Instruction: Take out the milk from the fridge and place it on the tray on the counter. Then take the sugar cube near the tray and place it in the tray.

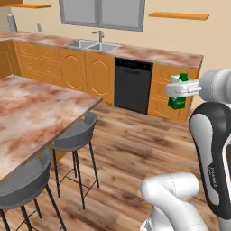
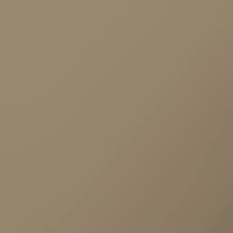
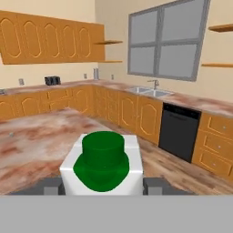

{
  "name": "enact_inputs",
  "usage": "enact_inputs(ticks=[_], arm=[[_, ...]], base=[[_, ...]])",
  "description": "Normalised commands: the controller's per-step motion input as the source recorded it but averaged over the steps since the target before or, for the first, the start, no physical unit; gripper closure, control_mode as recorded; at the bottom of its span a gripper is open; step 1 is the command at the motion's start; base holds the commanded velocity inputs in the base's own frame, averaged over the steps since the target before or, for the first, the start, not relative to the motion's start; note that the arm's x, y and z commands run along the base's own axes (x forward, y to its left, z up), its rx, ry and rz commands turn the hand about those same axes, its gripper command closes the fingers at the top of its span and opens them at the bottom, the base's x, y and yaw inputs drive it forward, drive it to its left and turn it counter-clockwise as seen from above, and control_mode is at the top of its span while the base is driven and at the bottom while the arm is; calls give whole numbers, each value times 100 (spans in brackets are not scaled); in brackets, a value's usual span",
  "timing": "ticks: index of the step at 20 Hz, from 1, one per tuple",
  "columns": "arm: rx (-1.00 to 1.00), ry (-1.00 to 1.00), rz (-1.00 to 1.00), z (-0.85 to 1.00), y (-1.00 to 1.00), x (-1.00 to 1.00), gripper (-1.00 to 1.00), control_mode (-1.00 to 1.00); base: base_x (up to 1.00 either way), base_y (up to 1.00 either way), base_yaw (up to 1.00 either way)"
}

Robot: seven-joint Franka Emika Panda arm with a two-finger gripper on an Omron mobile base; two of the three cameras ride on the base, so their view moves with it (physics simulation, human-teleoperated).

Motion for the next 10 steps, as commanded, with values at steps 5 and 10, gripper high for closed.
enact_inputs(ticks=[5, 10], arm=[[0, 0, 0, 0, 0, 0, 100, 100], [0, 0, 0, 0, 0, 0, 100, 100]], base=[[100, -88, 32], [100, -100, 33]])
